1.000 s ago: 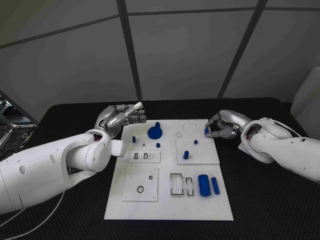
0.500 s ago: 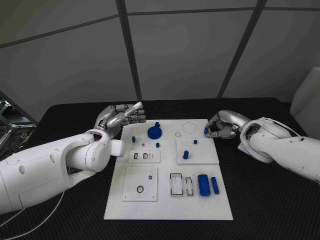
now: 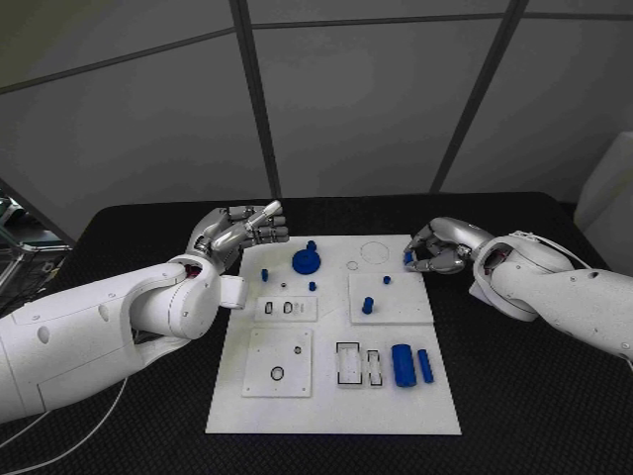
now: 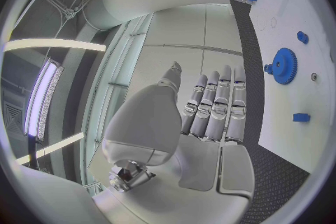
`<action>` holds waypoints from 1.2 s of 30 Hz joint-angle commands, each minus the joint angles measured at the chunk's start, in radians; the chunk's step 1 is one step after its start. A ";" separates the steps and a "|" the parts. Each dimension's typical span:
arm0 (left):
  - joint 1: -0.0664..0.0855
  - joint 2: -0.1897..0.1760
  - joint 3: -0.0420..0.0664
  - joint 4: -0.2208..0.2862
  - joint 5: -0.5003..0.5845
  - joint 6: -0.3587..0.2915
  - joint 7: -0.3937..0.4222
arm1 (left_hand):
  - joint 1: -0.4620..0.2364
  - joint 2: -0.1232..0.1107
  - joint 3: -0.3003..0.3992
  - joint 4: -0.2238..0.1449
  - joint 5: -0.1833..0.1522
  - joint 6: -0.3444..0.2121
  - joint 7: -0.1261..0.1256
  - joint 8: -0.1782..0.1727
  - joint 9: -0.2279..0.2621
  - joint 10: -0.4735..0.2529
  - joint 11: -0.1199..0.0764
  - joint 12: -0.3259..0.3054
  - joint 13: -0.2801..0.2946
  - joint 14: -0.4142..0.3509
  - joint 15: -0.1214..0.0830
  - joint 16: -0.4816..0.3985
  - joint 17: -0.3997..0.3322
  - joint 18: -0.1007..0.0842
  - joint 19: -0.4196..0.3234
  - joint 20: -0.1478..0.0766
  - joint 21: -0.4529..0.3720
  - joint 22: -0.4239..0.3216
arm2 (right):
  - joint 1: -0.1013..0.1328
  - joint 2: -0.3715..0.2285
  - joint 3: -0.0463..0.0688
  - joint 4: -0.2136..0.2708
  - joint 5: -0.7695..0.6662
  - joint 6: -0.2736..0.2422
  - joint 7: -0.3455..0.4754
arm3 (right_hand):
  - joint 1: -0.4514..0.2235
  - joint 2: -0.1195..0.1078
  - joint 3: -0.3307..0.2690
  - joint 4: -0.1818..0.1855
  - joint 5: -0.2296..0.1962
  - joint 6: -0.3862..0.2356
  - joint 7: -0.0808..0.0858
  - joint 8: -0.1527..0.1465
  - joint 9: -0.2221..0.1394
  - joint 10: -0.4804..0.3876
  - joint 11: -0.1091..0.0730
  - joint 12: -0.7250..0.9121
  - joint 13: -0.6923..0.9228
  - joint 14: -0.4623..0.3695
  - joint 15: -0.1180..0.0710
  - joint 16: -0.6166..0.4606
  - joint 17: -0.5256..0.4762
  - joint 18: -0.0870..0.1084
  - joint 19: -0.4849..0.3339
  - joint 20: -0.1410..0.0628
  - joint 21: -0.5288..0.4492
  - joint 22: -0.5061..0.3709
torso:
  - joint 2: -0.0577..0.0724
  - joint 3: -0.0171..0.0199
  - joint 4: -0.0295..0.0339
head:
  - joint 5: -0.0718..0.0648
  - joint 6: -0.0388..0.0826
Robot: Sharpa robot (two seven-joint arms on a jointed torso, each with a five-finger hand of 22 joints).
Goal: Assemble the parts on the task board
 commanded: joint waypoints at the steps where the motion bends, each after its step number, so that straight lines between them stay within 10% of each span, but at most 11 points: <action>1: 0.001 0.001 0.001 0.000 -0.005 0.011 0.002 | 0.000 0.006 -0.001 -0.006 0.002 -0.006 0.002 -0.004 -0.001 -0.010 0.000 -0.006 -0.001 -0.007 0.001 -0.006 0.001 -0.005 -0.006 0.002 -0.005 -0.001 | 0.002 0.003 0.001 0.000 0.000 -0.009 -0.007 | -0.008 0.001 -0.006 0.000 -0.003 -0.006 0.000 -0.004 -0.002 0.029 -0.002 -0.003 0.160 0.093 0.002 -0.001 0.214 0.002 0.073 -0.003 -0.001 0.228 | 0.000 0.0005 0.0000 | 0.001 0.000; 24: 0.001 -0.004 0.001 0.003 -0.005 0.015 0.000 | 0.000 0.006 -0.001 -0.006 0.002 -0.006 0.002 -0.004 -0.001 -0.010 0.000 -0.006 -0.001 -0.007 0.001 -0.006 0.001 -0.005 -0.006 0.002 -0.005 -0.001 | 0.002 0.004 0.001 0.011 -0.001 -0.089 -0.010 | 0.039 0.074 0.052 -0.023 -0.005 0.099 -0.046 0.057 0.025 0.037 -0.041 0.006 0.170 0.095 -0.029 0.003 0.223 -0.001 0.083 -0.027 0.005 0.240 | 0.000 -0.0002 -0.0031 | 0.005 -0.003; 36: 0.001 -0.009 0.001 -0.001 -0.005 0.017 -0.003 | 0.000 0.007 -0.001 -0.007 0.002 -0.007 0.002 -0.004 -0.001 -0.011 0.000 -0.007 -0.001 -0.007 0.001 -0.008 0.001 -0.005 -0.006 0.002 -0.005 -0.001 | 0.003 -0.032 0.023 0.199 -0.009 -0.167 -0.101 | 0.041 0.077 0.059 -0.026 -0.006 0.094 -0.044 0.054 0.025 0.036 -0.040 0.004 0.169 0.096 -0.029 0.005 0.228 -0.002 0.087 -0.029 0.008 0.244 | -0.007 -0.0035 -0.0001 | 0.010 -0.006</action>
